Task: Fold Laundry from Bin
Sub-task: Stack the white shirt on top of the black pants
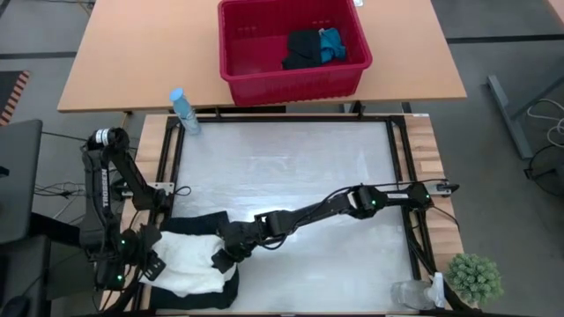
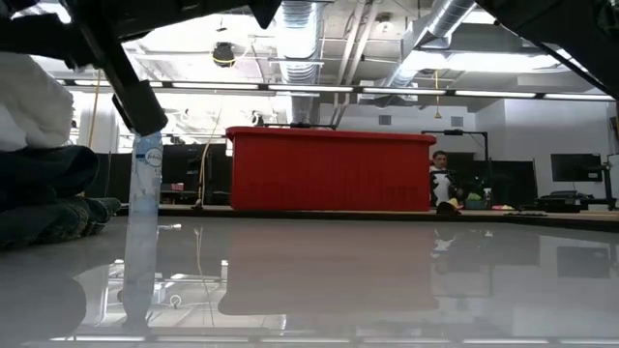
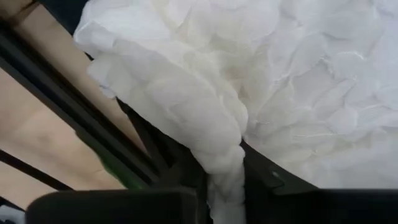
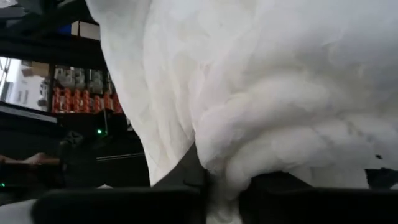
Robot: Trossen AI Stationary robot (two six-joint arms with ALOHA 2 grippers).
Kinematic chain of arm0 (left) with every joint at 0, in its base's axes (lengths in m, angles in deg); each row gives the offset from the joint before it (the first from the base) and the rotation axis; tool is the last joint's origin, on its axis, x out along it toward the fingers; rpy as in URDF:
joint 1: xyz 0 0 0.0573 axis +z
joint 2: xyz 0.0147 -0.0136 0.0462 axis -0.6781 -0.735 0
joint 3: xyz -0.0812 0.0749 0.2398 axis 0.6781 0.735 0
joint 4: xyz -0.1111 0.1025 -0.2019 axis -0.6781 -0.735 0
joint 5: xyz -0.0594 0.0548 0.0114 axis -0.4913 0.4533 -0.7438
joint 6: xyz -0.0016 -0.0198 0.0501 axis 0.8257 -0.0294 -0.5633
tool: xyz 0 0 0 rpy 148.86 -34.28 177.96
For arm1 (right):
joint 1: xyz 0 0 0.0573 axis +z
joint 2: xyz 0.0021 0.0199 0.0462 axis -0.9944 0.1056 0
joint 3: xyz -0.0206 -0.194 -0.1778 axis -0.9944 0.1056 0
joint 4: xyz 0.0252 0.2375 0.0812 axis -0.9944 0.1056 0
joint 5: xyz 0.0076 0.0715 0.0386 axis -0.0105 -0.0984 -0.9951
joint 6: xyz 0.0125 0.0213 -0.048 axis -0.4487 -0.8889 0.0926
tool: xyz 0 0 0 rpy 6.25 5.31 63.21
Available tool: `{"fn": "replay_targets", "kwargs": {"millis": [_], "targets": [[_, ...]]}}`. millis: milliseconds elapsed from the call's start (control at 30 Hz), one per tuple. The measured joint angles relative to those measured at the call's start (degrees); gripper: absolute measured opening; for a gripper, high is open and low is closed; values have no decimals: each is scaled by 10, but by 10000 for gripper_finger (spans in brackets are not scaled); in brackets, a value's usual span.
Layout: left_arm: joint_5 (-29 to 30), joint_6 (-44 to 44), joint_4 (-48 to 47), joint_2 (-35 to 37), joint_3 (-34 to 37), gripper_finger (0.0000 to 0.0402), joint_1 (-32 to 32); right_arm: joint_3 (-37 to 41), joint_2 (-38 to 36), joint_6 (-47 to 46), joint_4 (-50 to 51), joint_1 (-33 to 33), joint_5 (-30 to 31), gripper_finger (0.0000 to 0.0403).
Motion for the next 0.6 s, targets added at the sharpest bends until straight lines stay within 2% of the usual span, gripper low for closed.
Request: {"fn": "replay_targets", "kwargs": {"millis": [167, 300, 467, 600], "targets": [[-11, 3, -2, 17, 0, 95, 0, 0, 0, 35, 3, -4, -11, 173], [-12, 3, -5, 52, -2, 147, -2, 0, -5, 58, 5, -12, -21, 222], [-20, -1, -24, 96, -2, 204, -19, -9, -5, 74, 26, -30, -66, 233], [-15, -15, -41, 134, -3, 224, -28, -10, -14, 101, 56, -46, -84, 226]]}}
